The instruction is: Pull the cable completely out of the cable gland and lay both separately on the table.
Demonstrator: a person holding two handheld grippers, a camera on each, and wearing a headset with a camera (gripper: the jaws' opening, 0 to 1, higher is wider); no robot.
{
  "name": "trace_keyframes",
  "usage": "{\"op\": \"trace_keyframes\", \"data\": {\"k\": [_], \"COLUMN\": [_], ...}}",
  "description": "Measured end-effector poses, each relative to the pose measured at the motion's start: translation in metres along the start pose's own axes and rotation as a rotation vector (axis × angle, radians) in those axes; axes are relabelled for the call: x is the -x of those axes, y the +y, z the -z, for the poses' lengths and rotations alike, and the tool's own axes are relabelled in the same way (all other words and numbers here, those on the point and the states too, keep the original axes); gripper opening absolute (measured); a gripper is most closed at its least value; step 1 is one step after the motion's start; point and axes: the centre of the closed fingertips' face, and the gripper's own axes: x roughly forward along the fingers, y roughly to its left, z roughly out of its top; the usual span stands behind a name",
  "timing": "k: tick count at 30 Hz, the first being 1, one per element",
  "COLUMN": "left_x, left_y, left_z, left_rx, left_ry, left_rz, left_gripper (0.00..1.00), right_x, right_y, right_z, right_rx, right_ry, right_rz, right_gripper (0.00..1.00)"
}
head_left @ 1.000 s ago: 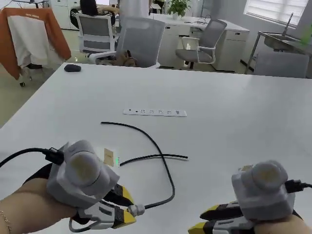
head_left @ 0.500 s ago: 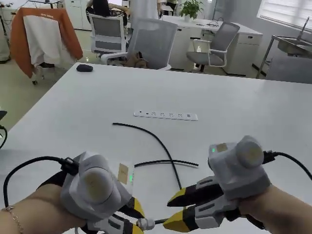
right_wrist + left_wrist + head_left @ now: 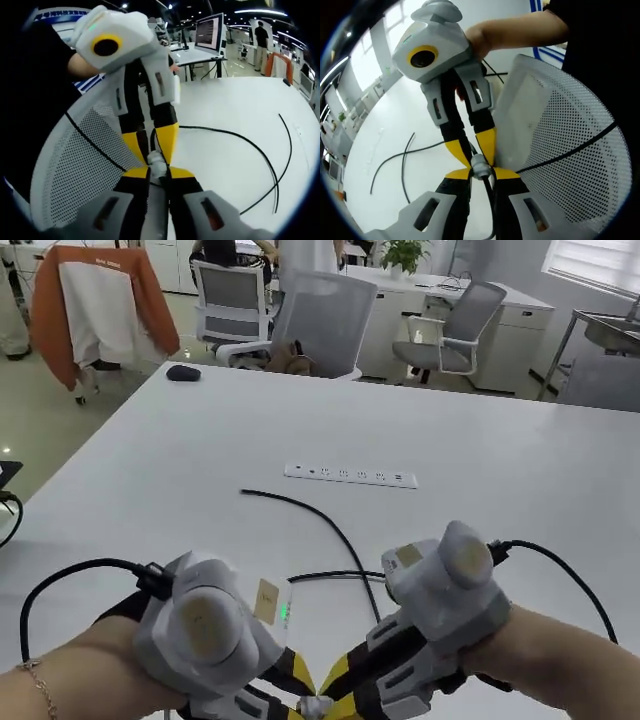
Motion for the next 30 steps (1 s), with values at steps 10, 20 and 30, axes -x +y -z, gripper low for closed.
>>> {"op": "trace_keyframes", "data": {"k": [10,20,30], "left_x": [0.006,0.006,-0.001], "left_y": [0.005,0.009,0.008], "left_z": [-0.002,-0.002,-0.003], "left_rx": [0.160,0.377,0.300], "left_ry": [-0.051,-0.155,-0.117], "left_rz": [0.053,0.075,-0.004], "left_gripper": [0.17,0.15,0.18], "right_x": [0.001,0.003,0.003], "right_y": [-0.001,-0.005,-0.009], "right_z": [-0.003,-0.002,0.001], "right_rx": [0.139,0.267,0.270], "right_ry": [0.057,0.093,0.102], "right_rz": [0.112,0.249,0.287], "right_gripper": [0.09,0.09,0.09]}}
